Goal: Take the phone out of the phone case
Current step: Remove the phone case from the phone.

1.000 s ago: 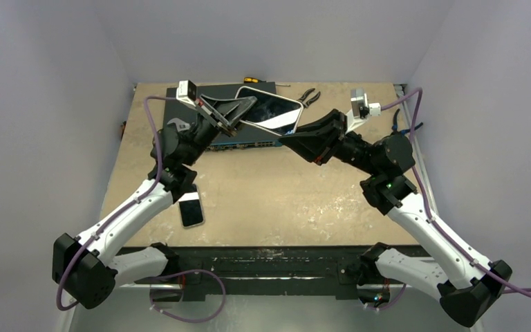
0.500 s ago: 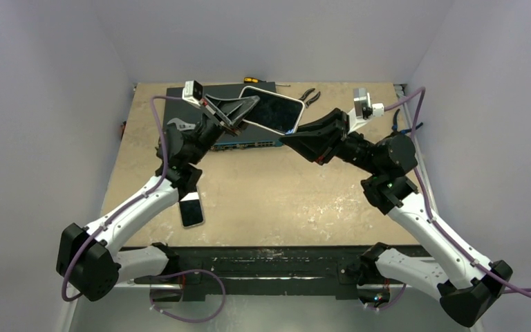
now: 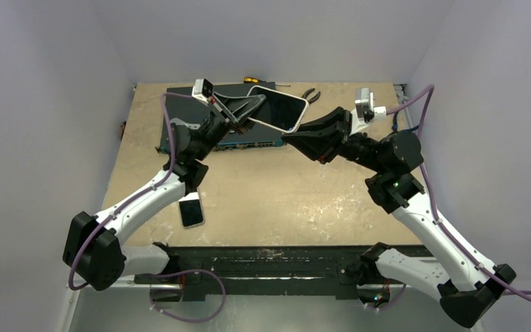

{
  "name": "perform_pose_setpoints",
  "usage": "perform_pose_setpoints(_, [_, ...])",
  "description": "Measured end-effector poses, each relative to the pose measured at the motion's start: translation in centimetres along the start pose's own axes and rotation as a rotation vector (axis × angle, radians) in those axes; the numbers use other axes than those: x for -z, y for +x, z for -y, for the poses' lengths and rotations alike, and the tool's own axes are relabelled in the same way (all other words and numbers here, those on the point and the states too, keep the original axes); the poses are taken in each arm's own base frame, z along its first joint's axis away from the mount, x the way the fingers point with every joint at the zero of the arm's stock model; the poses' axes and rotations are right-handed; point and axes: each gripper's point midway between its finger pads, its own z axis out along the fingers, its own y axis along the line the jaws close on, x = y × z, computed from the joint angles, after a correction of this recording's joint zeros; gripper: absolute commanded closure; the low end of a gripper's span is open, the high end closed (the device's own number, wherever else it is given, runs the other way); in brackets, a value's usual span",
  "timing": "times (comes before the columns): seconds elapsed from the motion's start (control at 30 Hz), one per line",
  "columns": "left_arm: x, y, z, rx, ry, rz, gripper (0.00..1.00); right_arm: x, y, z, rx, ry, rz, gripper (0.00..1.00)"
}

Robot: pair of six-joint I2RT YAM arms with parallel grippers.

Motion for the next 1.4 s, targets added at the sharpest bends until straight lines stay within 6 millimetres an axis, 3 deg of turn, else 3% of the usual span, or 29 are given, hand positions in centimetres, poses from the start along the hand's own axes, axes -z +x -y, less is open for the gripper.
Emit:
perform_pose_setpoints(0.1, [0.1,0.1,-0.2,0.001,-0.002,-0.007,1.00,0.3,0.3,0.0,0.022,0.008,-0.018,0.96])
perform_pose_setpoints(0.17, [0.2,0.3,-0.2,0.002,-0.002,-0.011,1.00,0.6,0.4,0.0,0.026,0.016,-0.030,0.73])
perform_pose_setpoints(0.23, [0.4,0.5,0.1,-0.001,0.004,-0.012,1.00,0.9,0.7,0.0,0.018,0.035,-0.043,0.58])
perform_pose_setpoints(0.3, [0.6,0.5,0.4,-0.016,0.008,-0.003,1.00,1.1,0.9,-0.3,0.004,0.039,-0.056,0.48])
perform_pose_setpoints(0.47, [1.4,0.4,1.8,-0.096,0.016,0.050,1.00,1.9,0.9,-1.2,-0.046,0.062,-0.044,0.32])
perform_pose_setpoints(0.7, [3.2,-0.5,3.7,-0.277,-0.012,0.153,1.00,3.2,-1.2,-0.4,-0.091,0.201,0.049,0.29])
perform_pose_setpoints(1.0, [4.4,-2.2,0.9,-0.429,-0.169,0.224,1.00,3.5,-3.2,2.7,-0.127,0.409,0.094,0.32])
perform_pose_setpoints(1.1, [4.6,-2.4,1.1,-0.453,-0.171,0.233,1.00,3.5,-2.3,4.2,-0.146,0.472,0.065,0.32])
perform_pose_setpoints(1.27, [4.9,-2.3,1.9,-0.484,-0.158,0.239,1.00,3.6,1.0,6.2,-0.197,0.553,-0.031,0.35])
perform_pose_setpoints(1.4, [5.1,-2.4,2.4,-0.504,-0.149,0.253,1.00,3.9,2.9,6.9,-0.229,0.584,-0.091,0.41])
